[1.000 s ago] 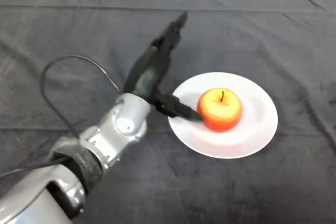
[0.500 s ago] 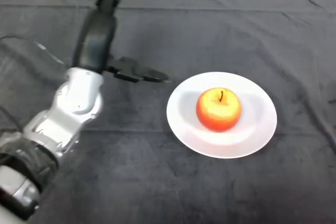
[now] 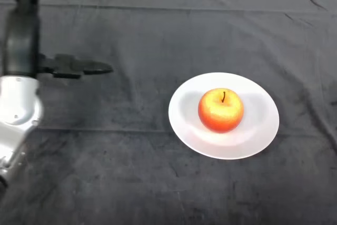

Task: Move the apple to the plate

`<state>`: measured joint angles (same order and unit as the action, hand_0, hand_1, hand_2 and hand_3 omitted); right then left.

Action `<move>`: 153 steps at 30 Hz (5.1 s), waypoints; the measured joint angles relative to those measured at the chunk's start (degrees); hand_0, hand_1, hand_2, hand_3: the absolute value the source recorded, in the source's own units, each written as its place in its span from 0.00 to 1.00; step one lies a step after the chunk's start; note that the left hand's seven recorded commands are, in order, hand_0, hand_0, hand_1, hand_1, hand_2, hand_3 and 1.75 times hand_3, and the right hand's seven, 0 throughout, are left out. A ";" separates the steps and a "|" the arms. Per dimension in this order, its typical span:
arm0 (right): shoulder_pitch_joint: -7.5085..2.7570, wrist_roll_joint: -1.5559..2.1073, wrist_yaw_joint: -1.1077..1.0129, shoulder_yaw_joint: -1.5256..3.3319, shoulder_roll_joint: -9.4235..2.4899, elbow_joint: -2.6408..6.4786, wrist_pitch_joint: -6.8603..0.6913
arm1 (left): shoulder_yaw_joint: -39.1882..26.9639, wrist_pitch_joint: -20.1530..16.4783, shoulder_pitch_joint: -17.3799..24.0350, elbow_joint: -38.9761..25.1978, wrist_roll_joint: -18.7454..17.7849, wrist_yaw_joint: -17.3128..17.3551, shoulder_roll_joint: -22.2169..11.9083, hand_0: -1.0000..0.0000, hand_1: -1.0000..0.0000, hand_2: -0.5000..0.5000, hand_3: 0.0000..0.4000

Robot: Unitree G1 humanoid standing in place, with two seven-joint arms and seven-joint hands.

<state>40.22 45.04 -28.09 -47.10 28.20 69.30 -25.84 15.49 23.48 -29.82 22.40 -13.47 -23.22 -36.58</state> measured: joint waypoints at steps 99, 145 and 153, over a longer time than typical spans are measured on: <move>0.00 0.00 0.02 -0.01 -0.03 0.00 0.00 | -43.68 15.60 26.26 -10.45 -1.64 -11.14 11.82 1.00 1.00 0.50 0.00; 0.00 0.00 0.02 -0.01 -0.03 0.00 0.00 | -43.74 15.68 25.69 -8.37 -1.61 -9.17 12.23 1.00 1.00 0.50 0.00; 0.00 0.00 0.02 -0.01 -0.03 0.00 0.00 | -43.74 15.68 25.50 -8.13 -1.61 -9.06 12.43 1.00 1.00 0.50 0.00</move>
<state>40.22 45.04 -28.07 -47.11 28.17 69.30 -25.84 -28.25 39.16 -4.31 14.26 -15.08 -32.28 -24.14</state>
